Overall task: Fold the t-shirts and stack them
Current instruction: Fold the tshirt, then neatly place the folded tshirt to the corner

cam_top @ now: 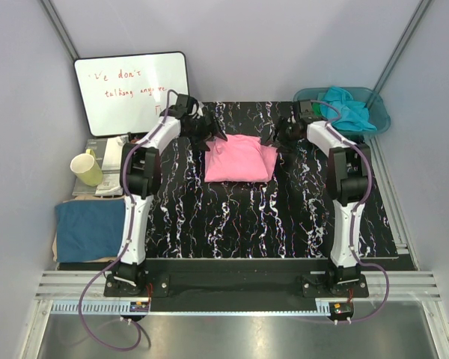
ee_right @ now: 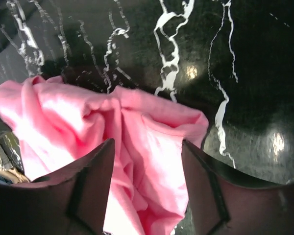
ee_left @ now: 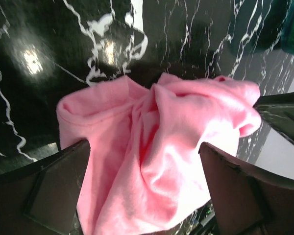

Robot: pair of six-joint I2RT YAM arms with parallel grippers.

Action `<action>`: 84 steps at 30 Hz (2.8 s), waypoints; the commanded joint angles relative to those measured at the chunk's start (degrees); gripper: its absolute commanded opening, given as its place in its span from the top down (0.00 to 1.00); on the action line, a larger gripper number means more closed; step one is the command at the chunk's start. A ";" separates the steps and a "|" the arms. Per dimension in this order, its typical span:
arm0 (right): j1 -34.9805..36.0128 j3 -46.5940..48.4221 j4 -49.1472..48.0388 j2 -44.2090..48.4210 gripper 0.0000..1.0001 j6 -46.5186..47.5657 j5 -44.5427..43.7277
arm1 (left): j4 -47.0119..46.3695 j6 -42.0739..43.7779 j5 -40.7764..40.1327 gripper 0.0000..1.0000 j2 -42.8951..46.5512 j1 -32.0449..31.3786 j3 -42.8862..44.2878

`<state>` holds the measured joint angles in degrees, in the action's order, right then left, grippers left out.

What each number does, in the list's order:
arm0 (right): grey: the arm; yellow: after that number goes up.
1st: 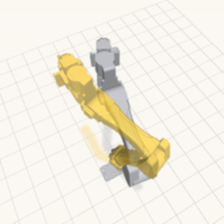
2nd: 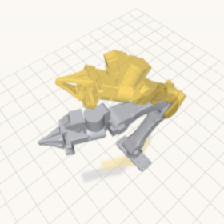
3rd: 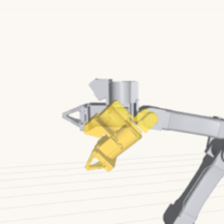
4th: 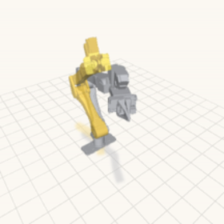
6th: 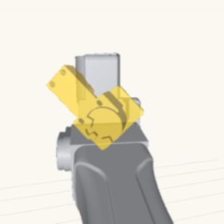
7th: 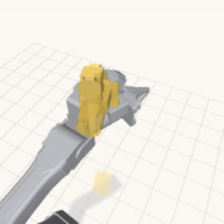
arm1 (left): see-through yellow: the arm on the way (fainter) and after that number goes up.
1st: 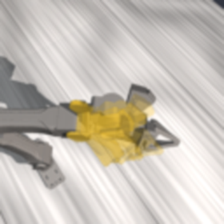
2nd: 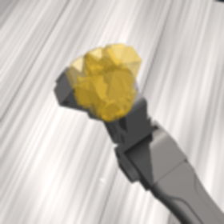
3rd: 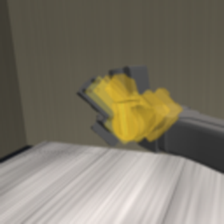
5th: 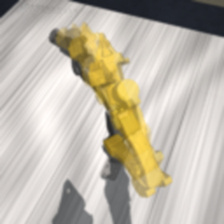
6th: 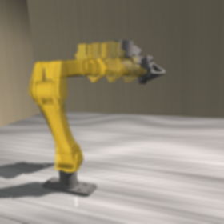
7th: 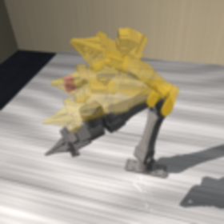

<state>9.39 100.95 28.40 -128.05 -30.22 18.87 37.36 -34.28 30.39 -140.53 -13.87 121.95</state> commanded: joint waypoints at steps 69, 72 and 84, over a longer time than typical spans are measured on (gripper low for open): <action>4.15 7.42 -15.13 -8.88 1.00 -12.76 21.12 | -6.87 3.34 7.05 0.01 18.54 7.89 -33.98; 4.15 7.07 -15.04 -9.06 1.00 -12.94 21.29 | -5.73 3.78 6.17 0.01 16.61 7.37 -32.40; 4.15 7.07 -14.69 -9.94 1.00 -13.29 22.61 | -3.70 3.70 4.24 0.04 7.91 0.60 -25.63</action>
<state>14.00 107.66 13.21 -141.16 -44.14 41.12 32.93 -31.70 39.09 -127.68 -10.48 94.74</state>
